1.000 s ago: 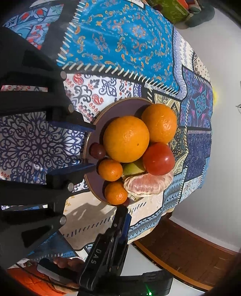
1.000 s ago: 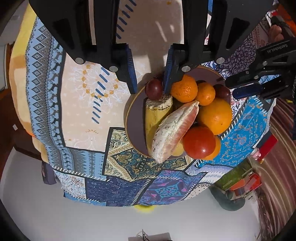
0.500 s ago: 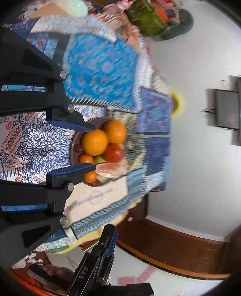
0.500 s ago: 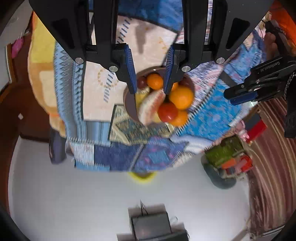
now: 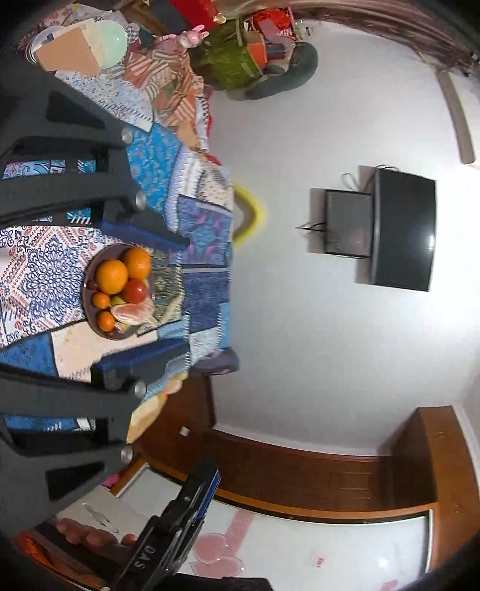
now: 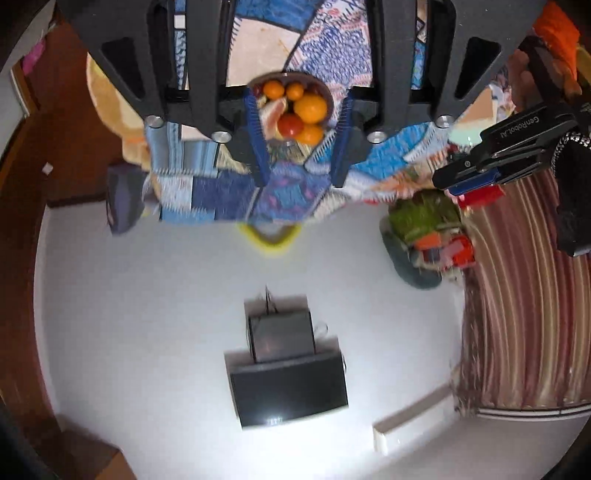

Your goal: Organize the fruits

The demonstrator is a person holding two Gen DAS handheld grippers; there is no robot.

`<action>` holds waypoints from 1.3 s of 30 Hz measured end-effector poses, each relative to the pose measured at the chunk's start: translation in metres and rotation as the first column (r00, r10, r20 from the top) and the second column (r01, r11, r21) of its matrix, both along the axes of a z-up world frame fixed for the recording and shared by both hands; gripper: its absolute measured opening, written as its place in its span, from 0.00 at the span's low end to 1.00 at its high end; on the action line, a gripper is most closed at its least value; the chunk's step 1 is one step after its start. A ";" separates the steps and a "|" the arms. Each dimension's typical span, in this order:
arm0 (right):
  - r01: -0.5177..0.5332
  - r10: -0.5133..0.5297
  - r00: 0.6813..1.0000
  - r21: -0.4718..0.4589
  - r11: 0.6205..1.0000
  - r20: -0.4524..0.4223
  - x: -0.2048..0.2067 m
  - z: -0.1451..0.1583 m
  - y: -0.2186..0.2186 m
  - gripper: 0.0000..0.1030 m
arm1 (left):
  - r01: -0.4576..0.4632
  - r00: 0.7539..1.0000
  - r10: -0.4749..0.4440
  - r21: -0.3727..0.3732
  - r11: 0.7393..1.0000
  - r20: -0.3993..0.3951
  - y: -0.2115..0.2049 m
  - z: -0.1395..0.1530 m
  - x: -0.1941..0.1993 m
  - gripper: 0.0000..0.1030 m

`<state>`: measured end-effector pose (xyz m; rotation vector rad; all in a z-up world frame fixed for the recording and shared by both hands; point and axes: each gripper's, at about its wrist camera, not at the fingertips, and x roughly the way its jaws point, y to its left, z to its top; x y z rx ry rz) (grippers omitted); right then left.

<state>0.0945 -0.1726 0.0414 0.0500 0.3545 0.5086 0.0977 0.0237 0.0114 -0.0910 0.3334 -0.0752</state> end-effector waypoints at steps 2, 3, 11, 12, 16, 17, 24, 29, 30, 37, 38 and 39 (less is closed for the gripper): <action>0.012 -0.013 0.999 0.014 1.000 0.043 -0.011 0.005 0.000 0.41 | -0.001 1.000 0.001 0.007 1.000 0.021 -0.002 0.005 -0.008 0.57; 0.015 -0.016 0.998 0.017 1.000 0.058 -0.013 0.007 0.001 0.44 | -0.005 0.999 0.005 0.014 1.000 0.034 -0.003 0.008 -0.012 0.59; 0.070 -0.073 0.988 0.025 0.997 0.136 -0.030 0.011 0.004 0.75 | -0.028 0.995 0.024 0.034 0.999 0.093 -0.007 0.016 -0.030 0.88; 0.079 -0.081 0.987 0.021 0.997 0.142 -0.030 0.011 0.005 0.79 | -0.028 0.995 0.025 0.032 0.999 0.097 -0.008 0.016 -0.032 0.90; 0.107 -0.107 0.981 0.008 0.994 0.160 -0.033 0.011 0.007 0.87 | -0.035 0.993 0.031 0.033 0.999 0.113 -0.009 0.018 -0.035 0.97; 0.111 -0.110 0.981 0.007 0.994 0.160 -0.035 0.010 0.006 0.91 | -0.035 0.993 0.031 0.035 0.999 0.113 -0.010 0.017 -0.036 0.98; 0.138 -0.138 0.975 0.010 0.990 0.172 -0.042 0.010 0.004 1.00 | -0.042 0.992 0.036 0.049 0.998 0.119 -0.014 0.016 -0.038 1.00; 0.133 -0.133 0.977 0.010 0.991 0.168 -0.045 0.009 0.002 1.00 | -0.041 0.993 0.034 0.058 0.997 0.117 -0.018 0.013 -0.039 1.00; 0.133 -0.133 0.977 0.011 0.991 0.167 -0.046 0.009 0.002 1.00 | -0.039 0.993 0.032 0.059 0.997 0.116 -0.019 0.013 -0.039 1.00; 0.138 -0.138 0.977 0.011 0.990 0.162 -0.046 0.009 0.000 1.00 | -0.037 0.993 0.030 0.061 0.997 0.118 -0.019 0.013 -0.040 1.00; 0.139 -0.139 0.977 0.011 0.990 0.162 -0.046 0.009 0.000 1.00 | -0.035 0.993 0.028 0.061 0.998 0.117 -0.019 0.013 -0.040 1.00; 0.140 -0.140 0.977 0.011 0.990 0.162 -0.046 0.010 0.000 1.00 | -0.034 0.993 0.027 0.061 0.998 0.115 -0.019 0.013 -0.040 1.00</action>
